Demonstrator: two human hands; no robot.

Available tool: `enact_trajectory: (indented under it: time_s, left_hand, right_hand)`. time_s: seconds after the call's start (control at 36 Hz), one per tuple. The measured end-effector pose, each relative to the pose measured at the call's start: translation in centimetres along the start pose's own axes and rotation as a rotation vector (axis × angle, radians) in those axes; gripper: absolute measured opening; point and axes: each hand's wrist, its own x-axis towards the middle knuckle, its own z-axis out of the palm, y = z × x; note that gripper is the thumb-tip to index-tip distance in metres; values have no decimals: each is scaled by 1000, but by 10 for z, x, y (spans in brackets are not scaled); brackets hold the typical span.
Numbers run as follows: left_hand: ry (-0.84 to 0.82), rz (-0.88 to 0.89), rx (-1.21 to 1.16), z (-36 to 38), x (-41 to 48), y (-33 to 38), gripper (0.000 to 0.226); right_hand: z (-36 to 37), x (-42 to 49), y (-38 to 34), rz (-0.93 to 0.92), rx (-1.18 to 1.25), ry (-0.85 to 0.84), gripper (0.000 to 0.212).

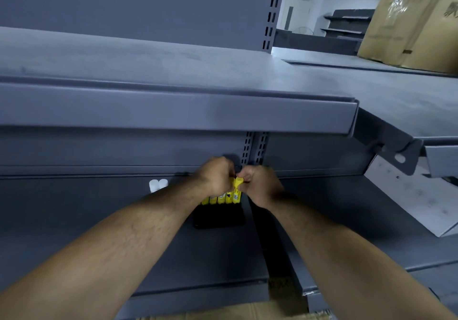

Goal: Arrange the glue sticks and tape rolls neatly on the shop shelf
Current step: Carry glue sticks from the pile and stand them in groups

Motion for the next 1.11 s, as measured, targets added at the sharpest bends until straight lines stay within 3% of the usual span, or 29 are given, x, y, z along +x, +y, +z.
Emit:
enact_trajectory:
  time_s: [0.47,0.64,0.83,1.11]
  left_hand:
    - [16,25,-10,2,-2,-3,25]
    - [-22,92,-65,-20,-5,-4,46]
    - [-34,182,294,-34,-25,-23,77]
    - [24,33,430,-47,-90,-29,73]
  right_hand:
    - [-6,-8,-22,62,-176,-30,31]
    - [-17,-14,-26,81,-319,-86,60]
    - [-24,-26,-41,105,-475,-78,58]
    - [-17,-44,-74,-23,-594,-160,59]
